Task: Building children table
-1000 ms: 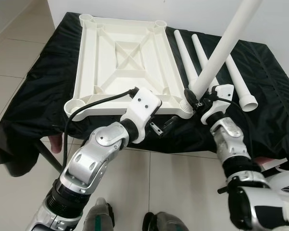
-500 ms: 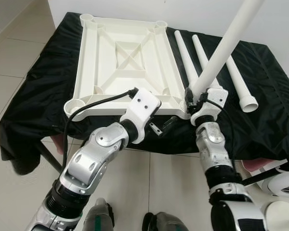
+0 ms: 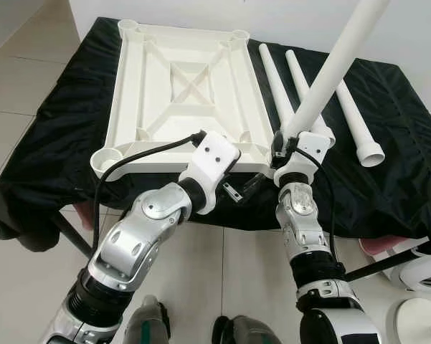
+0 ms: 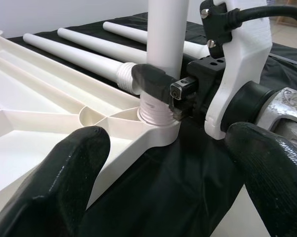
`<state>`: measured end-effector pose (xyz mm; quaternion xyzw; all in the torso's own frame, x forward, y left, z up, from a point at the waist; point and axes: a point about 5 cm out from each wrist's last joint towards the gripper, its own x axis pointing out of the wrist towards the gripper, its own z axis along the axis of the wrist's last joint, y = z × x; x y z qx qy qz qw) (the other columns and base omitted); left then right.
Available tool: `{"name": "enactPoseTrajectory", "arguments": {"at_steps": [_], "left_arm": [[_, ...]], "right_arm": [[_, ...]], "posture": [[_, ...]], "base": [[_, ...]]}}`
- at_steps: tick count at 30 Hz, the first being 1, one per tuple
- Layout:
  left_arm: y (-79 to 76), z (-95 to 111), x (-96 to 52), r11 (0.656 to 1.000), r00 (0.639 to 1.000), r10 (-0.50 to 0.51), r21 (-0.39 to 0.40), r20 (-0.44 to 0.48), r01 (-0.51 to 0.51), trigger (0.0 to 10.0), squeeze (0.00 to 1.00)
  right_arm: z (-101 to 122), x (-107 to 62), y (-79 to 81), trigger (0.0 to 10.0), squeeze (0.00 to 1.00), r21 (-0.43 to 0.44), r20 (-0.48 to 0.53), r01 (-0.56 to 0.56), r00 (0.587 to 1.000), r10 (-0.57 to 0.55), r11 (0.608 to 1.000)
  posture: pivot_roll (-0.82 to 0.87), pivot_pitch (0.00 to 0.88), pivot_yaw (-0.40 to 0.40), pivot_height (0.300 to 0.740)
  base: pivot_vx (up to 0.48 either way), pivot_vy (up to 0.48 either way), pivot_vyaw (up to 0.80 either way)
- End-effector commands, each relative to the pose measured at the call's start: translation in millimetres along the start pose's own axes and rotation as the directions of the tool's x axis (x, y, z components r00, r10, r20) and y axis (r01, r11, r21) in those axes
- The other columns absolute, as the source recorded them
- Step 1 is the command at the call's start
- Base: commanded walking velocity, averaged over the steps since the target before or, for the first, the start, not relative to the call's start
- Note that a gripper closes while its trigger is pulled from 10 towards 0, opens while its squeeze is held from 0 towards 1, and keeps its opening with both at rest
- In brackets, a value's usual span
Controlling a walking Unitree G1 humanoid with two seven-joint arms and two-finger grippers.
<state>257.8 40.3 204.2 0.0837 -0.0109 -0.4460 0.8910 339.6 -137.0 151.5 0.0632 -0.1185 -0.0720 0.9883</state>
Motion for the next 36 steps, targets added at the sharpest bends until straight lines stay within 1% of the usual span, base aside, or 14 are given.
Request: {"name": "enactPoseTrajectory", "arguments": {"at_steps": [1, 2, 3, 7, 8, 11, 12, 14, 17, 21, 30, 32, 35, 36], "left_arm": [[-2.8, -1.1, -0.9, 1.000, 1.000, -0.010, -0.007, -0.007, 0.010, 10.0, 0.00], [-2.6, -1.1, -1.0, 1.000, 1.000, -0.009, -0.007, -0.007, 0.009, 10.0, 0.00], [-2.7, -1.1, -1.1, 1.000, 1.000, -0.009, -0.007, -0.008, 0.009, 10.0, 0.00], [-2.7, -1.1, -1.3, 1.000, 1.000, -0.008, -0.008, -0.008, 0.008, 10.0, 0.00], [-2.6, -1.1, -1.3, 1.000, 1.000, -0.007, -0.008, -0.008, 0.007, 10.0, 0.00], [-2.5, -1.1, -1.3, 1.000, 1.000, -0.006, -0.009, -0.008, 0.006, 10.0, 0.00], [-2.5, -1.1, -1.2, 1.000, 1.000, -0.005, -0.009, -0.008, 0.005, 10.0, 0.00], [-2.8, -0.8, -0.8, 1.000, 1.000, -0.005, -0.010, -0.006, 0.005, 10.0, 0.00], [-2.8, -0.8, -0.7, 1.000, 1.000, -0.006, -0.010, -0.006, 0.005, 10.0, 0.00], [-2.3, -0.8, 0.1, 1.000, 1.000, -0.003, -0.010, -0.006, 0.003, 10.0, 0.00], [-0.8, -0.2, 1.2, 1.000, 1.000, 0.002, -0.009, 0.000, -0.002, 10.0, 0.00], [-0.6, 0.1, 0.9, 1.000, 1.000, 0.005, -0.010, 0.001, -0.005, 10.0, 0.00], [-0.6, 0.1, 0.9, 1.000, 1.000, 0.005, -0.010, 0.001, -0.005, 10.0, 0.00], [-0.5, 0.2, 0.7, 1.000, 1.000, 0.007, -0.010, 0.002, -0.007, 10.0, 0.00]], "right_arm": [[0.2, -1.3, -5.2, 10.0, 0.00, 0.028, -0.003, 0.026, 1.000, -0.026, 0.999], [0.4, -1.8, -5.5, 10.0, 0.56, 0.027, -0.005, 0.030, 1.000, -0.030, 0.999], [0.5, -2.6, -4.8, 10.0, 1.00, 0.036, -0.007, 0.013, 1.000, -0.013, 0.999], [0.6, -3.2, -3.7, 10.0, 1.00, 0.041, -0.012, -0.007, 1.000, 0.008, 0.999], [0.1, -3.2, -2.8, 10.0, 0.81, 0.050, -0.021, -0.036, 0.999, 0.038, 0.998], [-0.2, -3.1, -2.1, 10.0, 0.81, 0.058, -0.026, -0.058, 0.998, 0.059, 0.997], [-0.4, -2.7, -0.9, 10.0, 0.00, 0.052, -0.030, -0.104, 0.994, 0.105, 0.993], [0.8, -0.2, -3.1, 10.0, 0.00, 0.040, -0.034, -0.250, 0.967, 0.251, 0.967], [1.3, 0.2, -3.8, 10.0, 0.00, 0.037, -0.032, -0.267, 0.963, 0.268, 0.963], [6.0, 8.0, -13.7, 10.0, 0.00, -0.014, -0.058, -0.406, 0.913, 0.405, 0.914], [16.9, 23.4, -34.8, 10.0, 0.00, -0.077, -0.098, -0.544, 0.838, 0.537, 0.835], [20.5, 27.9, -44.3, 10.0, 0.00, -0.074, -0.122, -0.596, 0.801, 0.586, 0.800], [20.5, 27.9, -44.3, 10.0, 0.00, -0.074, -0.122, -0.596, 0.801, 0.586, 0.800], [21.3, 28.8, -47.0, 10.0, 0.00, -0.068, -0.132, -0.617, 0.785, 0.606, 0.784]], "posture": [[0.12, 0.080, -0.101, 0.740], [0.12, 0.080, -0.101, 0.740], [0.12, 0.081, -0.101, 0.740], [0.12, 0.081, -0.101, 0.740], [0.12, 0.081, -0.102, 0.740], [0.12, 0.081, -0.102, 0.740], [0.12, 0.081, -0.102, 0.740], [0.12, 0.082, -0.102, 0.740], [0.12, 0.082, -0.102, 0.740], [0.12, 0.080, -0.105, 0.740], [0.12, 0.078, -0.110, 0.740], [0.12, 0.076, -0.111, 0.740], [0.12, 0.076, -0.111, 0.740], [0.12, 0.076, -0.111, 0.740]], "base": [[0.000, 0.000, 0.00], [0.000, 0.000, 0.00], [0.000, 0.000, 0.00], [0.000, 0.000, 0.00], [0.000, 0.000, 0.00], [0.000, 0.000, 0.00], [0.000, 0.000, 0.00], [0.000, 0.000, 0.00], [0.000, 0.000, 0.00], [0.000, 0.000, 0.00], [0.000, 0.000, 0.00], [0.000, 0.000, 0.00], [0.000, 0.000, 0.00], [0.000, 0.000, 0.00]]}}
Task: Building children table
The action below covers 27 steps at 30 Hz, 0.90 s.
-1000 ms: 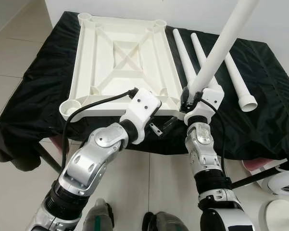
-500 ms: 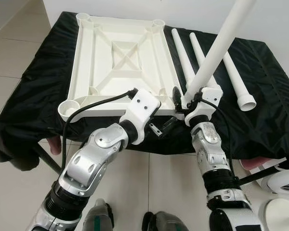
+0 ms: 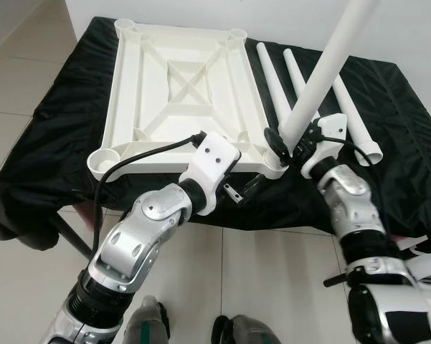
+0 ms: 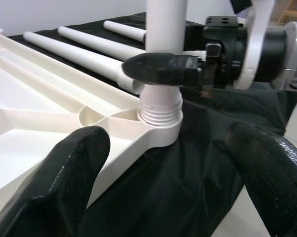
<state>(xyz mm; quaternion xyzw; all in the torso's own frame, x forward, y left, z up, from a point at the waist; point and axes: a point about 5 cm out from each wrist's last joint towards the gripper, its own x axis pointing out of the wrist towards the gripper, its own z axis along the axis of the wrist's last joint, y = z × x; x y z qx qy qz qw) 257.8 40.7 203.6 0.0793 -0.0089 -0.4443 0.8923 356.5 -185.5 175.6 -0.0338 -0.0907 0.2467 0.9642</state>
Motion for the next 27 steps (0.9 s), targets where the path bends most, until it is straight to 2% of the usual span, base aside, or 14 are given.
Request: {"name": "enactPoseTrajectory", "arguments": {"at_steps": [1, 6, 9, 14, 27], "left_arm": [[-0.3, 0.9, 1.0, 1.000, 1.000, 0.004, 0.000, 0.002, -0.004, 10.0, 0.00], [0.1, 0.8, 1.2, 1.000, 1.000, 0.005, 0.000, 0.002, -0.005, 10.0, 0.00], [0.0, 0.9, 1.0, 1.000, 1.000, 0.006, 0.000, 0.002, -0.006, 10.0, 0.00], [-0.2, 0.8, 0.6, 1.000, 1.000, 0.006, 0.001, 0.002, -0.006, 10.0, 0.00], [-2.2, 1.1, 2.0, 1.000, 1.000, -0.008, 0.002, 0.003, 0.008, 10.0, 0.00]], "right_arm": [[-4.9, -5.2, -6.7, 10.0, 0.00, 0.019, -0.039, -0.041, 0.998, 0.042, 0.999], [-8.4, -8.1, -10.3, 10.0, 0.00, 0.032, -0.065, -0.080, 0.995, 0.081, 0.996], [-16.5, -12.6, -11.5, 10.0, 0.00, 0.092, -0.096, -0.133, 0.985, 0.141, 0.987], [-24.3, -16.7, -12.1, 10.0, 0.00, 0.129, -0.107, -0.155, 0.980, 0.169, 0.980], [-19.3, -13.8, -23.7, 10.0, 0.00, 0.130, -0.056, -0.067, 0.996, 0.075, 0.989]], "posture": [[0.12, 0.077, -0.110, 0.740], [0.12, 0.077, -0.111, 0.740], [0.12, 0.075, -0.111, 0.740], [0.12, 0.073, -0.111, 0.740], [0.12, 0.066, -0.108, 0.740]], "base": [[0.000, 0.000, 0.00], [0.000, 0.000, 0.00], [0.000, 0.000, 0.00], [0.000, 0.000, 0.00], [0.000, 0.000, 0.00]]}}
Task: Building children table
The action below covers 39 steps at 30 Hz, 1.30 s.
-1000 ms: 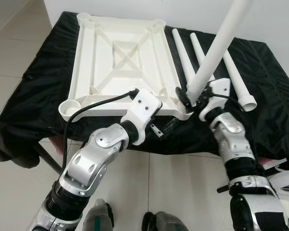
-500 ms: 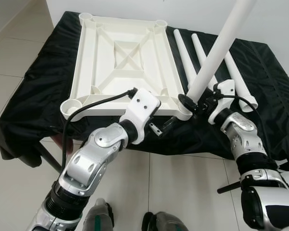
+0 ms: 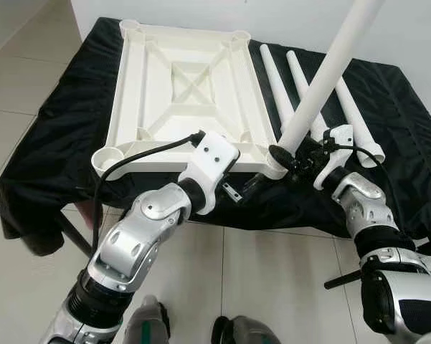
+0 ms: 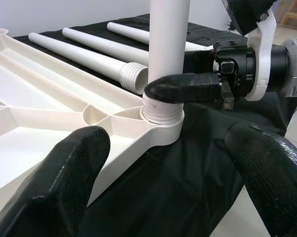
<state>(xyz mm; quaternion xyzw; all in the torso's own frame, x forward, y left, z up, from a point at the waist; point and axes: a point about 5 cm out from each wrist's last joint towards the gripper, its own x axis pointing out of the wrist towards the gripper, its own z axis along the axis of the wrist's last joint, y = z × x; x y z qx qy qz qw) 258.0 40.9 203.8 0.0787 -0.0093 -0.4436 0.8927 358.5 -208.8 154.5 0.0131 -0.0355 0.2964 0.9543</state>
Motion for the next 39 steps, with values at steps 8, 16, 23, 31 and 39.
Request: {"name": "enactPoseTrajectory", "arguments": {"at_steps": [8, 16, 23, 31, 39], "left_arm": [[-4.0, 0.5, 2.4, 1.000, 1.000, -0.011, 0.001, 0.003, 0.011, 10.0, 0.00], [-4.2, 0.5, 1.6, 1.000, 1.000, -0.011, 0.002, 0.003, 0.011, 10.0, 0.00], [-3.8, 0.4, 1.8, 1.000, 1.000, -0.009, 0.003, 0.003, 0.009, 10.0, 0.00], [-3.3, 0.4, 1.6, 1.000, 1.000, -0.006, 0.002, 0.003, 0.006, 10.0, 0.00], [-3.2, 0.5, 0.8, 1.000, 1.000, -0.004, 0.001, 0.002, 0.004, 10.0, 0.00]], "right_arm": [[8.1, 2.8, -5.8, 1.6, 0.00, 0.031, 0.055, 0.010, 0.998, -0.012, 0.999], [4.2, 3.3, -2.8, 0.0, 0.00, 0.050, 0.059, 0.006, 0.998, -0.009, 0.999], [0.9, 2.1, -1.3, 0.0, 0.00, 0.069, 0.076, 0.035, 0.996, -0.040, 0.997], [-2.9, 3.7, 4.8, 10.0, 0.00, 0.067, 0.083, 0.095, 0.991, -0.101, 0.993], [-3.2, 10.9, 13.7, 10.0, 0.00, 0.056, 0.094, 0.227, 0.968, -0.232, 0.972]], "posture": [[0.12, 0.059, -0.113, 0.740], [0.12, 0.060, -0.113, 0.740], [0.12, 0.065, -0.113, 0.740], [0.12, 0.070, -0.111, 0.740], [0.12, 0.075, -0.109, 0.740]], "base": [[0.000, 0.000, 0.00], [0.000, 0.000, 0.00], [0.000, 0.000, 0.00], [0.000, 0.000, 0.00], [0.000, 0.000, 0.00]]}}
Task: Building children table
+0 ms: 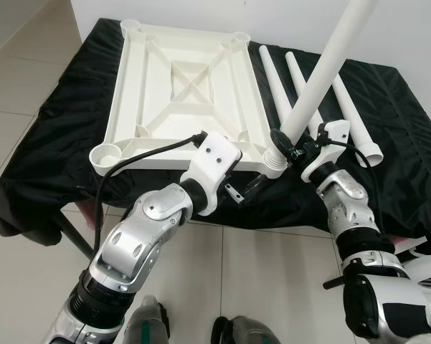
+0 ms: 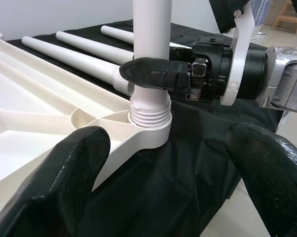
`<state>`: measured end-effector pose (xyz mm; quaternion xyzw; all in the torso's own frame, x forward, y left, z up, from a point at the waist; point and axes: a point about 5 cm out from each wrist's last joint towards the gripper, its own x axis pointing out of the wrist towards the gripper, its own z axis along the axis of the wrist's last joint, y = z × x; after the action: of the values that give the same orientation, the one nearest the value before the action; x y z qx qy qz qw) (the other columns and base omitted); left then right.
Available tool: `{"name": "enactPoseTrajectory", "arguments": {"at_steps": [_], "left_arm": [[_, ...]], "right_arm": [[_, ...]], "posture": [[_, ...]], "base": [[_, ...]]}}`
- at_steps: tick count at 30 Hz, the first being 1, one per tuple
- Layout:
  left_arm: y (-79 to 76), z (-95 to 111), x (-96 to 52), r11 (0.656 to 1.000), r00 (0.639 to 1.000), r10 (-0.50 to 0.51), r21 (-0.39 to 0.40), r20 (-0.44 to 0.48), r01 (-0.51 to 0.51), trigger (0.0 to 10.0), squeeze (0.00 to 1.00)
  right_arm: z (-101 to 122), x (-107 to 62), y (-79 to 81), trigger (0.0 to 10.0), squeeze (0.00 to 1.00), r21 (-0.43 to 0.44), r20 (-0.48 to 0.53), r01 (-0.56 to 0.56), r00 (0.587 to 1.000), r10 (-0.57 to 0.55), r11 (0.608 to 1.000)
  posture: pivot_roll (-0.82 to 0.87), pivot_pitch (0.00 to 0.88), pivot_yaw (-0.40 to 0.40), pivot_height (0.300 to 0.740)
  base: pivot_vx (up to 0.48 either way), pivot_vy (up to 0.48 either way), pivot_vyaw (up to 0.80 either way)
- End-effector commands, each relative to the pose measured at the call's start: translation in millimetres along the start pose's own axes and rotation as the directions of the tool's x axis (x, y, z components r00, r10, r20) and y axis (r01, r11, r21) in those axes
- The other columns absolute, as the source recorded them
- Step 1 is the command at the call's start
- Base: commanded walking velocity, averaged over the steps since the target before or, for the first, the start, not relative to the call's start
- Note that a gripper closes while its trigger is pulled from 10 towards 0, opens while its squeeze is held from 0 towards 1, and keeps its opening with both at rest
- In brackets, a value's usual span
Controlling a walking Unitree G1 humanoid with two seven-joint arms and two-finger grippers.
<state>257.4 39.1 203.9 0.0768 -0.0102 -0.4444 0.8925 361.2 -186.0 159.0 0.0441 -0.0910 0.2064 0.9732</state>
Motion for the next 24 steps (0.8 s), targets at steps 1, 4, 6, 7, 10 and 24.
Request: {"name": "enactPoseTrajectory", "arguments": {"at_steps": [1, 4, 6, 7, 10, 24], "left_arm": [[-1.8, 0.0, -0.4, 1.000, 1.000, -0.002, 0.003, -0.002, 0.002, 10.0, 0.00], [-1.6, -0.2, -0.9, 1.000, 1.000, -0.002, 0.002, -0.004, 0.002, 10.0, 0.00], [-1.6, -0.2, -1.0, 1.000, 1.000, -0.002, 0.002, -0.005, 0.002, 10.0, 0.00], [-1.6, -0.2, -1.0, 1.000, 1.000, -0.002, 0.001, -0.005, 0.002, 10.0, 0.00], [-1.5, -0.2, -1.0, 1.000, 1.000, -0.002, 0.000, -0.005, 0.002, 10.0, 0.00], [-1.7, 0.0, 0.1, 1.000, 1.000, -0.002, 0.000, -0.002, 0.002, 10.0, 0.00]], "right_arm": [[-5.9, -3.2, -2.1, 10.0, 0.00, 0.012, -0.023, 0.085, 0.996, -0.085, 0.996], [-5.6, 0.3, 6.1, 10.0, 0.00, 0.008, -0.006, 0.144, 0.990, -0.144, 0.990], [-5.9, 2.2, 10.7, 10.0, 0.00, 0.015, 0.001, 0.183, 0.983, -0.183, 0.983], [-6.4, 3.4, 14.1, 10.0, 0.00, 0.023, 0.005, 0.226, 0.974, -0.226, 0.974], [-7.7, 4.2, 20.0, 10.0, 0.00, 0.024, 0.008, 0.270, 0.963, -0.270, 0.963], [-21.9, 0.4, 53.8, 10.0, 0.00, 0.017, -0.015, 0.550, 0.835, -0.550, 0.835]], "posture": [[0.12, 0.077, -0.109, 0.740], [0.12, 0.080, -0.107, 0.740], [0.12, 0.080, -0.107, 0.740], [0.12, 0.080, -0.107, 0.740], [0.12, 0.080, -0.108, 0.740], [0.12, 0.077, -0.110, 0.740]], "base": [[0.000, 0.000, 0.00], [0.000, 0.000, 0.00], [0.000, 0.000, 0.00], [0.000, 0.000, 0.00], [0.000, 0.000, 0.00], [0.000, 0.000, 0.00]]}}
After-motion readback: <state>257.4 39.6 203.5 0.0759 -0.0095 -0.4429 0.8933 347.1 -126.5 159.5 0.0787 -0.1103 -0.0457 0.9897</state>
